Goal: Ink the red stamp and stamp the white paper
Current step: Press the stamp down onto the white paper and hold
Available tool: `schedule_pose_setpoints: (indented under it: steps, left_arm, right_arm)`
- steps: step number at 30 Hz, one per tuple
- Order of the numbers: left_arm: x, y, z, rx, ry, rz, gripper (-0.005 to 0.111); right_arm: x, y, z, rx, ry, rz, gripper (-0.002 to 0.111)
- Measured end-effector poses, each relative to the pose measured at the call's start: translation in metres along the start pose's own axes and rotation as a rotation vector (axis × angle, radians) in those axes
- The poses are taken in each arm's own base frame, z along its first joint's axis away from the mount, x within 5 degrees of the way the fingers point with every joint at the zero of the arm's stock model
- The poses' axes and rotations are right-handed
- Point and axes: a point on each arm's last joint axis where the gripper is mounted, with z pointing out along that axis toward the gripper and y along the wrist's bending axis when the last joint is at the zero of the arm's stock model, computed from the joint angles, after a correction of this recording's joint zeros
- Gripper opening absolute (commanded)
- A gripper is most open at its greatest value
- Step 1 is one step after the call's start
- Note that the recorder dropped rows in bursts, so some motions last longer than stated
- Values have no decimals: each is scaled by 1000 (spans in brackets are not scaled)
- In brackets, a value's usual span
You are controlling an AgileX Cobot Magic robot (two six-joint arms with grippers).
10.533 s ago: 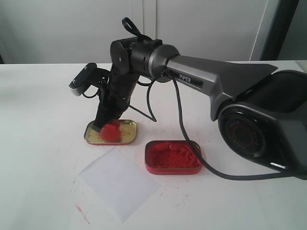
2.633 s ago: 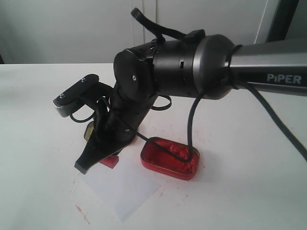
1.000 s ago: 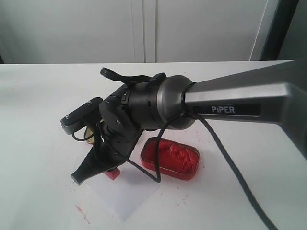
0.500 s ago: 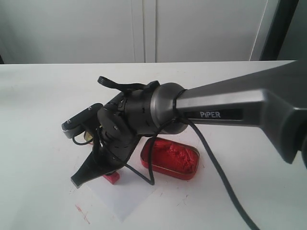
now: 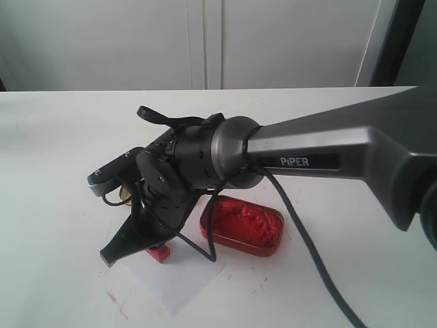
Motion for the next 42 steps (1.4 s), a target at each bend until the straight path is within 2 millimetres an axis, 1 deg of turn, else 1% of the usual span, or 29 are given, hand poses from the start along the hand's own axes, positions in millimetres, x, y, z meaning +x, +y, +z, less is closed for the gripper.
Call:
schedule_pose_setpoints:
  steps: [14,21,26,33,37,42]
  left_arm:
    - [0,0,0,0,0,0,0]
    - [0,0,0,0,0,0,0]
    - [0,0,0,0,0,0,0]
    - [0,0,0,0,0,0,0]
    - [0,0,0,0,0,0,0]
    - [0,0,0,0,0,0,0]
  right_arm:
    - [0,1,3,-5,9,8,0]
    - [-4,1,-13,-12,-54,9,0]
    - [-3,0,-17,-12,-57,10,0]
    - [-3,-2,-18,-9,-60,-38,0]
    - [-3,-4,-18,9,-60,-95,0]
    - [-4,-6,-22,33,-71,-137,0]
